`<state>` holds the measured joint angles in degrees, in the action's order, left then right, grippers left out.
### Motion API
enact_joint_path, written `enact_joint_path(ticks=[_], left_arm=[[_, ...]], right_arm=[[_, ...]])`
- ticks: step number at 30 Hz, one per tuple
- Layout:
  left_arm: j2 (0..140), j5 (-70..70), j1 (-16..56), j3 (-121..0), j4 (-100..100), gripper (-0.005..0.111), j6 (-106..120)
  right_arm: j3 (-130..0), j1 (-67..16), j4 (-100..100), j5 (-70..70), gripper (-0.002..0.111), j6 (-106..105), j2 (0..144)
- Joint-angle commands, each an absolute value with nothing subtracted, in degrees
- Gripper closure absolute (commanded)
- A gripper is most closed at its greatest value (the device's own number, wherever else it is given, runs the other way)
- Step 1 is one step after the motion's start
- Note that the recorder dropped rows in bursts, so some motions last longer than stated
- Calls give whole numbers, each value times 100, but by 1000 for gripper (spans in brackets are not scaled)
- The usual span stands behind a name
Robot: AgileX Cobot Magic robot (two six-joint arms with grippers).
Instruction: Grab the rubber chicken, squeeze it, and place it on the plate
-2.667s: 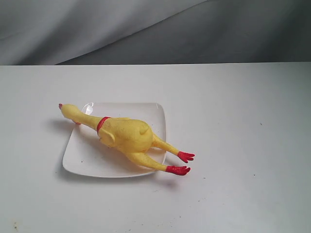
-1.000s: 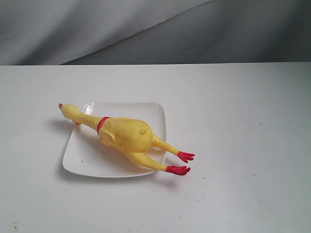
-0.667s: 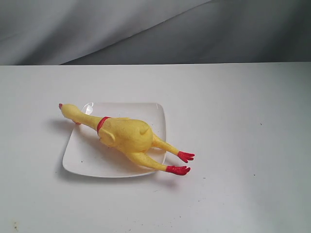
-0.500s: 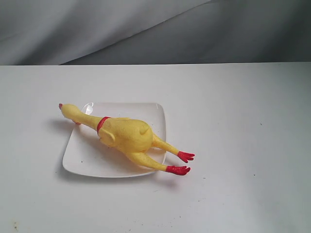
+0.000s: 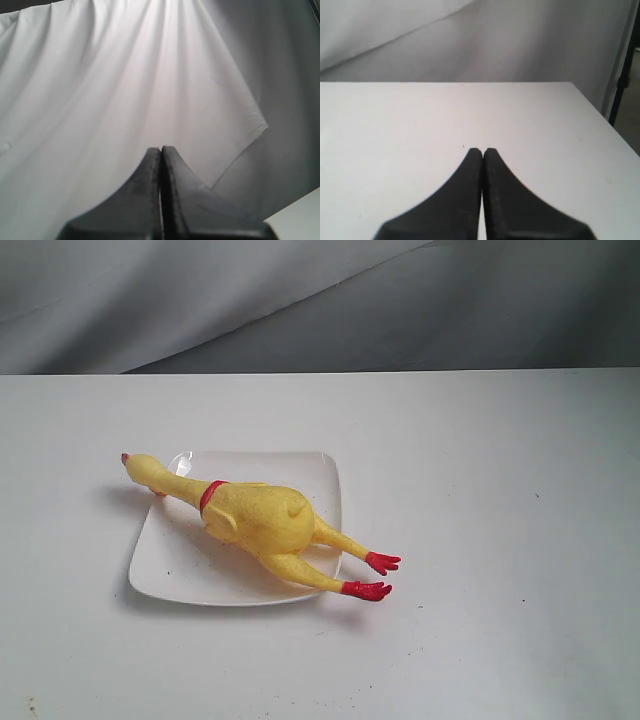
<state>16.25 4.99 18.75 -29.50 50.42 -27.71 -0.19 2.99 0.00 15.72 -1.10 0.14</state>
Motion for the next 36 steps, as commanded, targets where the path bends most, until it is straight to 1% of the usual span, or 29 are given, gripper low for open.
enact_joint_path(ticks=[1, 27, 30, 36], left_arm=[[1600, 546, 1901, -2952, 4982, 107, -2846], [1600, 546, 1872, -2952, 4981, 107, -2846], [1452, 546, 1530, -2952, 4981, 107, -2846], [855, 546, 276, -2952, 4981, 107, -2846]], right_arm=[[0, 341, 63, 1954, 108, -123, 0], [0, 341, 62, 1954, 108, -123, 0], [0, 341, 62, 1954, 108, -123, 0], [0, 341, 62, 1954, 108, -123, 0]])
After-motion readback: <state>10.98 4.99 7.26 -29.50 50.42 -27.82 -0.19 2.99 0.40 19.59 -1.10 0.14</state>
